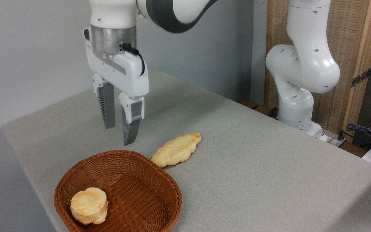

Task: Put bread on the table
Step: 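Lower the open gripper into the basket over the round bun, then close the gripper on the round pale bun, then lift the bun out of the basket and carry it beside the roll, then release the bun onto the table and raise the open gripper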

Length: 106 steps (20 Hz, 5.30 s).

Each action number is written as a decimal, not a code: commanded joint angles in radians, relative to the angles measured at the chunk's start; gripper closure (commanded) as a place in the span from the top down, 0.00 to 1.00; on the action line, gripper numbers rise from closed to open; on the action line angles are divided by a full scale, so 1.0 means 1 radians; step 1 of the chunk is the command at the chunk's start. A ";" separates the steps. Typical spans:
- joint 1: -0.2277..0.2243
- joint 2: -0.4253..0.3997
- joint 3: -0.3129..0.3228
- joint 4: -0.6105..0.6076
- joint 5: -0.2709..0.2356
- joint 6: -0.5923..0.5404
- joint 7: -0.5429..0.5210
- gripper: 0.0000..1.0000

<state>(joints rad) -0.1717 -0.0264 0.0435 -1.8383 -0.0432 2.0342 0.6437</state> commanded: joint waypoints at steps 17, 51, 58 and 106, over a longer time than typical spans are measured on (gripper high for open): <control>0.001 0.259 0.062 0.002 0.002 0.458 -0.004 1.00; -0.008 0.325 0.035 0.002 -0.009 0.500 -0.006 0.34; -0.008 0.284 0.032 0.004 -0.011 0.430 -0.006 0.35; -0.006 -0.193 0.032 -0.256 -0.066 -0.204 0.063 0.99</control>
<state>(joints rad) -0.1746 -0.1994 0.0737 -2.1199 -0.0826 1.8425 0.7113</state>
